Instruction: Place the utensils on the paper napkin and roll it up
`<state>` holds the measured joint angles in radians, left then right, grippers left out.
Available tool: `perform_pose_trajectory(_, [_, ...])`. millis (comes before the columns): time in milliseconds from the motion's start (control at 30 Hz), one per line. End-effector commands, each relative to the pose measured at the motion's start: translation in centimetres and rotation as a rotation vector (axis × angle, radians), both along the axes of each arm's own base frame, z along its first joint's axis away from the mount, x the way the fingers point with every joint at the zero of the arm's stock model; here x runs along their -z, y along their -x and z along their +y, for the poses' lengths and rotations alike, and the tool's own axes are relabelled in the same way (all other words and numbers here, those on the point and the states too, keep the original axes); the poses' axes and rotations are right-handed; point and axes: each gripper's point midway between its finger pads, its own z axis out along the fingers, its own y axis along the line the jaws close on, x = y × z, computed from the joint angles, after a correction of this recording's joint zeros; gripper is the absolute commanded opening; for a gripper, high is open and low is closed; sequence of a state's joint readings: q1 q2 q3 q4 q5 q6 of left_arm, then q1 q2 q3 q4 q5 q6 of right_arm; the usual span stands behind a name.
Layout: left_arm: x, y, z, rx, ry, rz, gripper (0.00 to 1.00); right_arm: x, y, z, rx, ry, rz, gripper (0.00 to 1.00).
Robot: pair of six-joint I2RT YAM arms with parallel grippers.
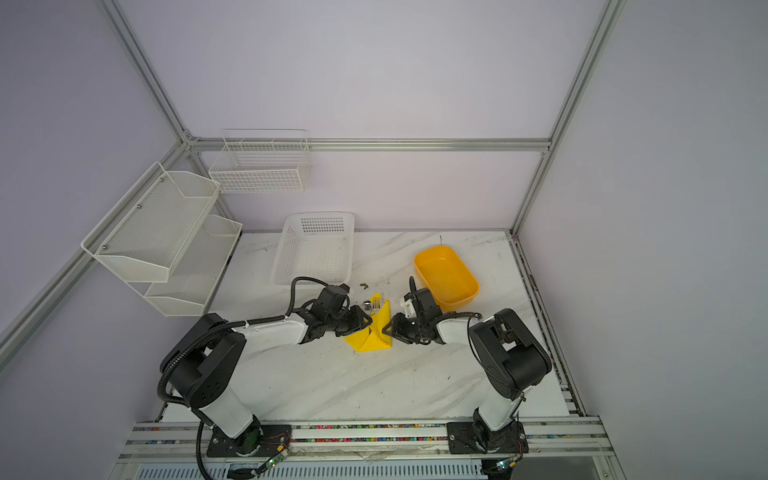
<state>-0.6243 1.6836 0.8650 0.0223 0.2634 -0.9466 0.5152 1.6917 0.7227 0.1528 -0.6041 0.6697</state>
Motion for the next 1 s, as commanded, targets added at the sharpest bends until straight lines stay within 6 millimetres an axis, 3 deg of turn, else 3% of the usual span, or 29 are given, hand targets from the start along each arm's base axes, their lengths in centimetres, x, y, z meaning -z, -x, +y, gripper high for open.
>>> perform_pose_trajectory(0, [-0.6,0.3,-0.7,0.019,0.062,-0.016,0.38,1.4,0.6,-0.1,-0.021,0.048,0.029,0.39])
perform_pose_trajectory(167, [-0.4,0.0,-0.8,0.007,0.085,0.001,0.44,1.8,0.6,-0.2,-0.029,0.084,0.029,0.39])
perform_pose_trajectory(500, [0.8,-0.2,-0.5,-0.004,0.051,0.055,0.41,2.0,0.6,-0.3,-0.025,0.091,0.029,0.39])
perform_pose_trajectory(833, [0.5,-0.5,0.2,-0.019,0.015,0.020,0.07,1.9,0.5,-0.6,-0.032,0.119,0.017,0.39])
perform_pose_trajectory(967, [0.0,-0.3,0.4,-0.014,0.013,-0.001,0.00,0.9,-0.1,-0.8,-0.003,0.129,-0.012,0.39])
